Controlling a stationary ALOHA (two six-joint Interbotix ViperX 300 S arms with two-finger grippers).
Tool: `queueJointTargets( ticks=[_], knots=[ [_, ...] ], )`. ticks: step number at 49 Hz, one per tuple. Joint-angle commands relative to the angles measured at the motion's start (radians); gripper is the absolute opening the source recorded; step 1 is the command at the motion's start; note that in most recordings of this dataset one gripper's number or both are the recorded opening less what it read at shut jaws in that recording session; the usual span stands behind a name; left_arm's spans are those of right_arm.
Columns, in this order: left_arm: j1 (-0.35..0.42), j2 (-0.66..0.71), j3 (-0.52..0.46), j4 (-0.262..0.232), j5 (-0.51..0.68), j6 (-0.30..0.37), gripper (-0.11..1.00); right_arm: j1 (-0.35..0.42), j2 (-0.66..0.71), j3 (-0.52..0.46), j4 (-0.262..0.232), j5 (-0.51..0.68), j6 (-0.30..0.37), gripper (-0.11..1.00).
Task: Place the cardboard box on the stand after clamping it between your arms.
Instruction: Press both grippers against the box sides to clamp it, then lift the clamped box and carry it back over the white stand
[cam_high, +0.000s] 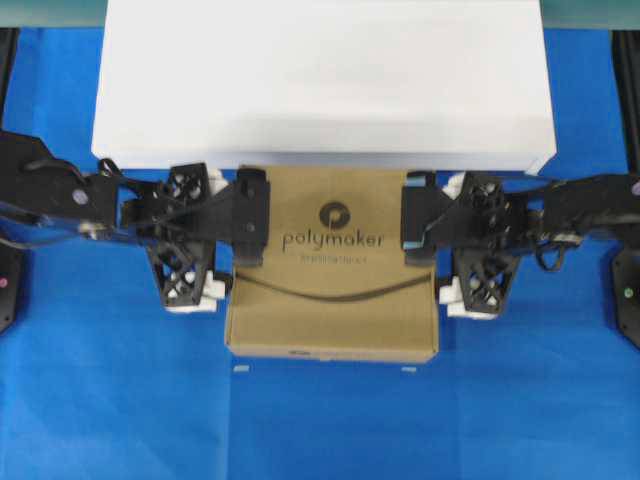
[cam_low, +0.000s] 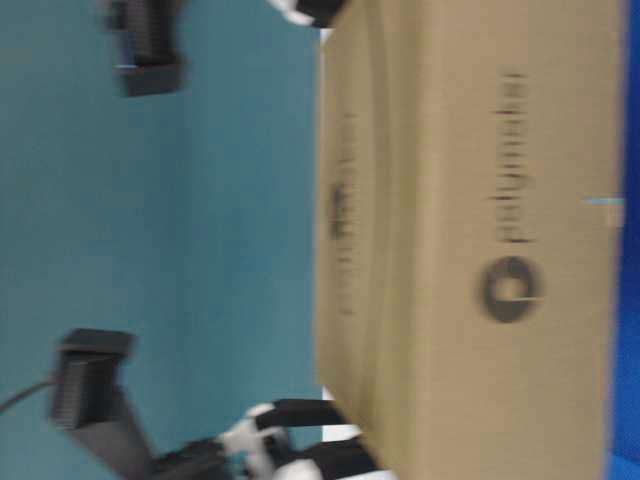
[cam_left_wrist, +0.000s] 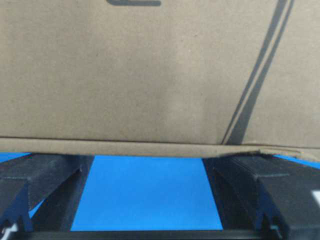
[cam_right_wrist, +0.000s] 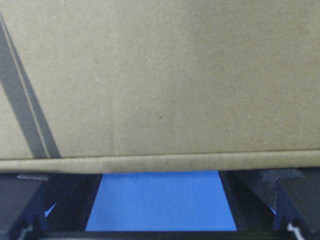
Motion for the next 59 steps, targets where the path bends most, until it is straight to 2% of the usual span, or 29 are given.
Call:
queueJointTargets(
  ticks=[1, 16, 24, 32, 41, 51, 59],
  knots=[
    [-0.002, -0.055, -0.123, -0.005, 0.014, -0.008, 0.81, -0.003, -0.075, -0.130, 0.012, 0.021, 0.011, 0.97],
    [0.005, -0.120, -0.250, -0.005, 0.158, -0.006, 0.81, -0.009, -0.140, -0.233, 0.021, 0.143, 0.011, 0.97],
    [0.003, -0.117, -0.259, -0.005, 0.172, -0.006, 0.81, -0.009, -0.132, -0.267, 0.025, 0.179, 0.011, 0.97],
    [0.009, -0.115, -0.259, -0.005, 0.170, 0.002, 0.81, -0.015, -0.121, -0.270, 0.023, 0.163, 0.002, 0.97],
    [0.049, -0.106, -0.278, -0.005, 0.166, 0.006, 0.81, -0.060, -0.103, -0.288, 0.025, 0.129, -0.012, 0.97],
    [0.078, -0.078, -0.314, -0.005, 0.169, 0.008, 0.81, -0.083, -0.080, -0.314, 0.025, 0.132, -0.058, 0.97],
    [0.109, -0.067, -0.331, -0.005, 0.170, 0.009, 0.81, -0.130, -0.058, -0.342, 0.040, 0.132, -0.094, 0.97]
  ],
)
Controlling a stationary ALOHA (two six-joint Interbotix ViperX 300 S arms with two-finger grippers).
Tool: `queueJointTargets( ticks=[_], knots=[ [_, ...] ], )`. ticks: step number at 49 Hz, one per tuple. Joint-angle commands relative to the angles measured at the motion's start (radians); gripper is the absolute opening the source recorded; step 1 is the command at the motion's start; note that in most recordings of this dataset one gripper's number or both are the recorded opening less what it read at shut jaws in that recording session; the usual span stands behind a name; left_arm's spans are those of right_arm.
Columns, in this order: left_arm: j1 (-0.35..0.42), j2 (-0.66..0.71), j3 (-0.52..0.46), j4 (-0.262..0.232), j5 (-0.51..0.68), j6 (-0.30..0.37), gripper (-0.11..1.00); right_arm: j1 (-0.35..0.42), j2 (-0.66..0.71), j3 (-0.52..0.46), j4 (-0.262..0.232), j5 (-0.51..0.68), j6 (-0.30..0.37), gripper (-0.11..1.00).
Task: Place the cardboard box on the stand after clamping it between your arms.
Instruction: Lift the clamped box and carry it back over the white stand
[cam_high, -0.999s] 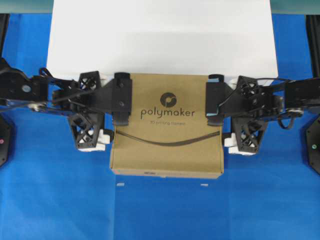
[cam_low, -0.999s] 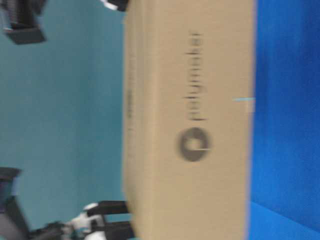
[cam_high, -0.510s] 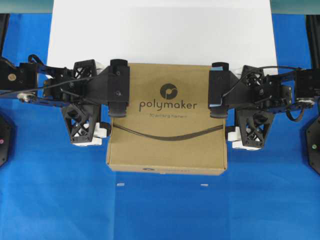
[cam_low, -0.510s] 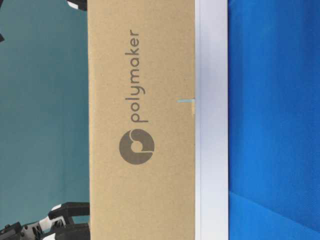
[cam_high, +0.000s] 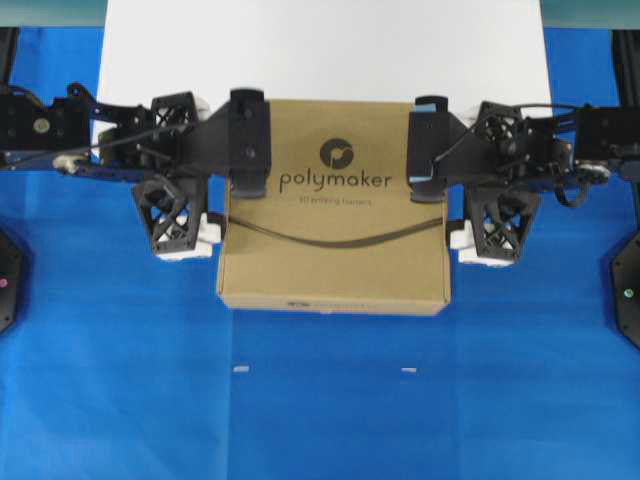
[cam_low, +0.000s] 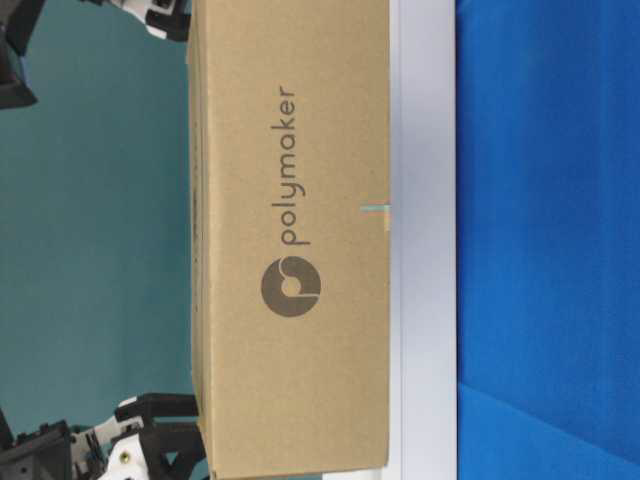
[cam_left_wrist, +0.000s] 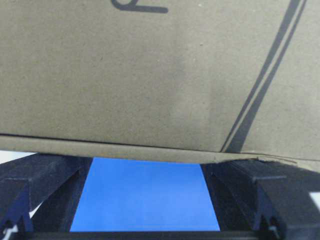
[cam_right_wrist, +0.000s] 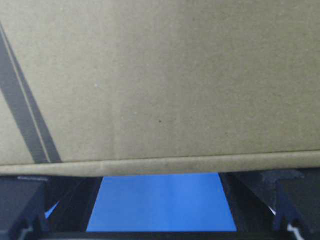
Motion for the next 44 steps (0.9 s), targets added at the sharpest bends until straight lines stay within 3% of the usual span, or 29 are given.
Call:
queueJointTargets(
  ticks=[1, 8, 14, 26, 44],
  knots=[
    [0.011, 0.005, -0.153, -0.009, -0.067, -0.037, 0.81, -0.012, 0.015, -0.175, 0.038, -0.097, 0.023, 0.97],
    [0.049, 0.011, -0.161, -0.009, -0.069, -0.035, 0.81, -0.052, 0.035, -0.202, 0.083, -0.097, -0.040, 0.97],
    [0.080, 0.026, -0.176, -0.009, -0.074, -0.026, 0.81, -0.098, 0.052, -0.218, 0.167, -0.098, -0.130, 0.97],
    [0.103, 0.091, -0.242, -0.009, -0.067, 0.109, 0.81, -0.175, 0.107, -0.270, 0.337, -0.092, -0.350, 0.97],
    [0.193, 0.132, -0.307, -0.009, -0.072, 0.178, 0.81, -0.261, 0.183, -0.353, 0.388, -0.034, -0.466, 0.97]
  ],
)
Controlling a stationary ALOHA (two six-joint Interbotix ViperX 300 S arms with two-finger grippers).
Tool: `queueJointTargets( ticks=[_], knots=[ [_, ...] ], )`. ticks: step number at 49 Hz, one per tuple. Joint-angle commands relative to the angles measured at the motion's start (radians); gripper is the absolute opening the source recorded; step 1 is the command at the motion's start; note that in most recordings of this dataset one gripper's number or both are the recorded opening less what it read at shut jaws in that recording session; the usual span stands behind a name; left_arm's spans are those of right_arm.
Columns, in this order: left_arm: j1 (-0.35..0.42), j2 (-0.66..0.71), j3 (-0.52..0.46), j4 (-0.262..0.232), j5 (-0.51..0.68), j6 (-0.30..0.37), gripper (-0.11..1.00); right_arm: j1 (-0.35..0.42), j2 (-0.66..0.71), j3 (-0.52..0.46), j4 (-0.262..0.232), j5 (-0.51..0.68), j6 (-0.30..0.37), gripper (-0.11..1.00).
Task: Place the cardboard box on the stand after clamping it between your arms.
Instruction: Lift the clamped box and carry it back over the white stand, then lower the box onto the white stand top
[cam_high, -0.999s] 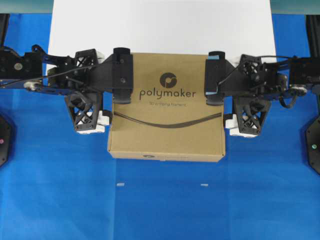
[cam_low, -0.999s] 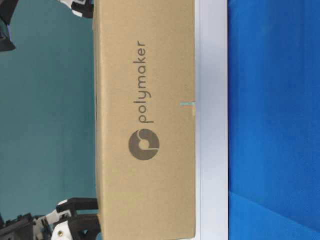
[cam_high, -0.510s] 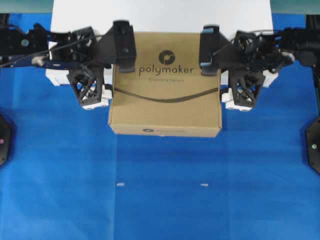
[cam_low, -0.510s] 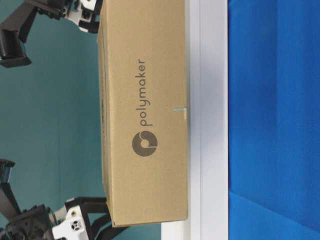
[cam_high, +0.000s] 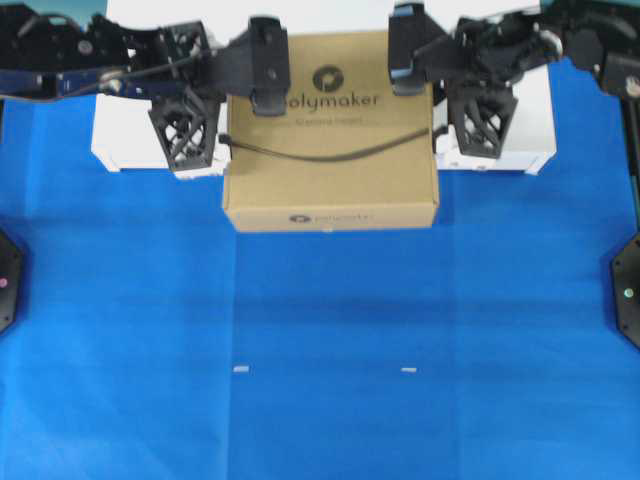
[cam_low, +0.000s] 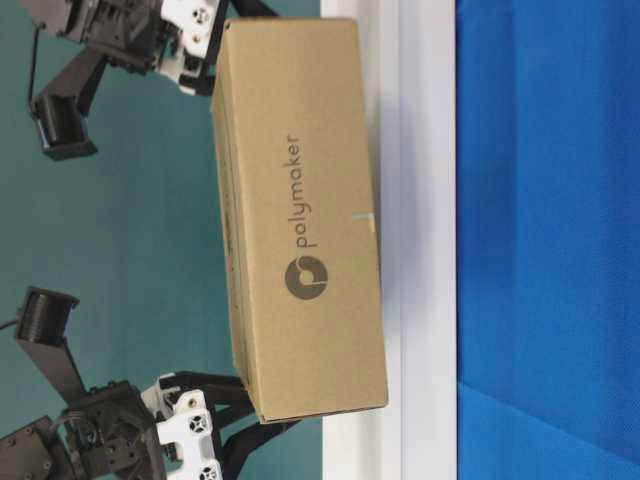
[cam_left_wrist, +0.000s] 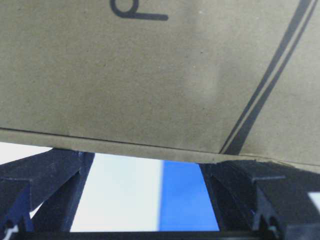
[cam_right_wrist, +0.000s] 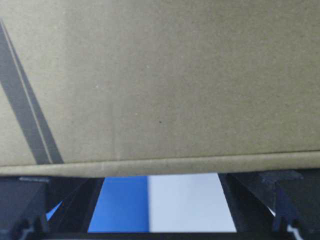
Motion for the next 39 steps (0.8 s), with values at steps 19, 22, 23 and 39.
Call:
queueJointTargets(
  ticks=[19, 22, 23, 39],
  knots=[
    [0.043, 0.089, -0.341, -0.020, -0.094, 0.058, 0.81, -0.063, 0.089, -0.264, 0.333, -0.002, -0.206, 0.97],
    [0.055, 0.104, -0.357, -0.020, -0.091, 0.069, 0.81, -0.081, 0.101, -0.272, 0.345, 0.003, -0.225, 0.97],
    [0.060, 0.110, -0.362, -0.020, -0.092, 0.071, 0.81, -0.086, 0.106, -0.275, 0.348, 0.003, -0.232, 0.97],
    [0.114, 0.160, -0.414, -0.020, -0.091, 0.074, 0.81, -0.155, 0.172, -0.330, 0.371, 0.060, -0.316, 0.97]
  ],
)
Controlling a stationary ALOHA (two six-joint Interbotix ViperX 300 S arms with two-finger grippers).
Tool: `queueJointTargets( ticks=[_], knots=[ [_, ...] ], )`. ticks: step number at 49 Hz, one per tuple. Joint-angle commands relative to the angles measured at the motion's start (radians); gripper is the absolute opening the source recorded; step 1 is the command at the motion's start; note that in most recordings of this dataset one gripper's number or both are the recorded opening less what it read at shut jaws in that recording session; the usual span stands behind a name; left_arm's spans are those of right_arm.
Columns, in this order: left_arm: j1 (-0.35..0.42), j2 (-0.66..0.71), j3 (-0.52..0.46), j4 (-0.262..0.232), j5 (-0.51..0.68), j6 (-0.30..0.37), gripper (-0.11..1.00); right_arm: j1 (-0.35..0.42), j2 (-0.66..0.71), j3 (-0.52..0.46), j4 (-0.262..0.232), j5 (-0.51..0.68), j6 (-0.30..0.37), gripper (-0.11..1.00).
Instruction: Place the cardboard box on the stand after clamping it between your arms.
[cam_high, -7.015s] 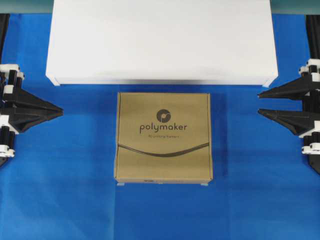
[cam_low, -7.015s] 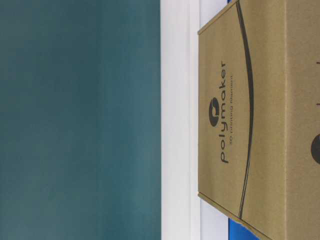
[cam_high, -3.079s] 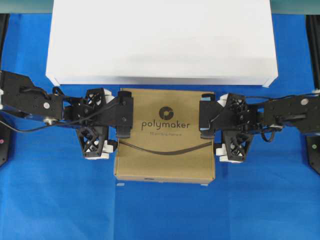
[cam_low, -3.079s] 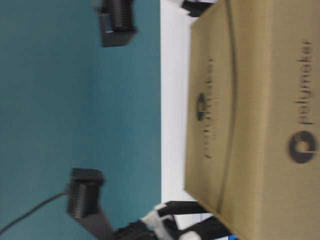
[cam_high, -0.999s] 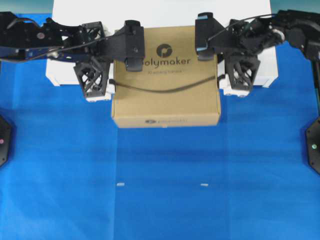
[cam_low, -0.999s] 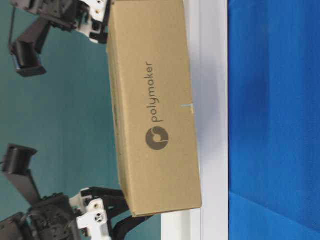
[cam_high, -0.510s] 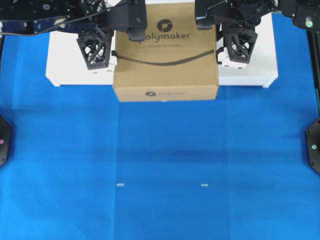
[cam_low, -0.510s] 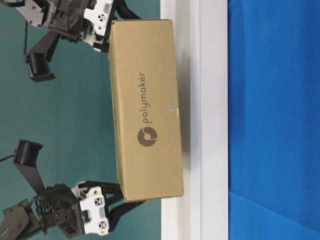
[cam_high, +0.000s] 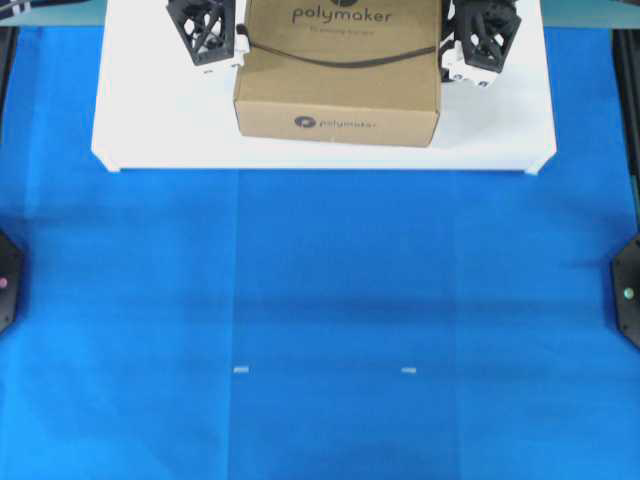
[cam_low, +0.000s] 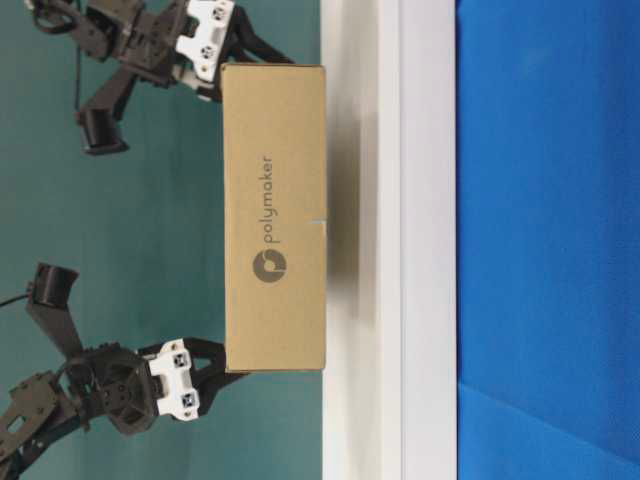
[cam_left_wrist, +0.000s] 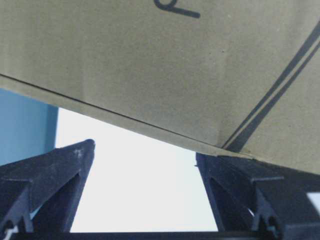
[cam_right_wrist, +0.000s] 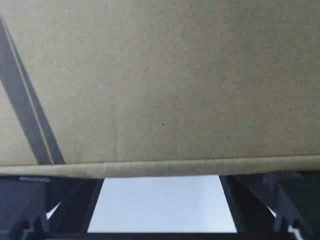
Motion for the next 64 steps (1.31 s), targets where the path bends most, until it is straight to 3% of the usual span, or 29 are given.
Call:
queueJointTargets(
  ticks=[1, 15, 30, 47, 64],
  knots=[
    [-0.063, 0.000, -0.175, -0.031, -0.091, -0.044, 0.81, 0.083, 0.000, -0.178, 0.189, -0.031, -0.021, 0.97],
    [-0.061, 0.003, -0.138, -0.031, -0.097, -0.044, 0.81, 0.080, 0.025, -0.179, 0.187, -0.037, -0.069, 0.97],
    [-0.038, 0.015, -0.035, -0.031, -0.161, -0.044, 0.81, 0.071, 0.077, -0.187, 0.186, -0.083, -0.114, 0.97],
    [0.008, 0.008, 0.087, -0.031, -0.206, -0.041, 0.81, 0.038, 0.074, -0.138, 0.123, -0.054, -0.110, 0.97],
    [0.021, -0.035, 0.149, -0.031, -0.204, 0.066, 0.81, -0.048, 0.034, -0.029, 0.097, -0.048, -0.110, 0.97]
  ],
)
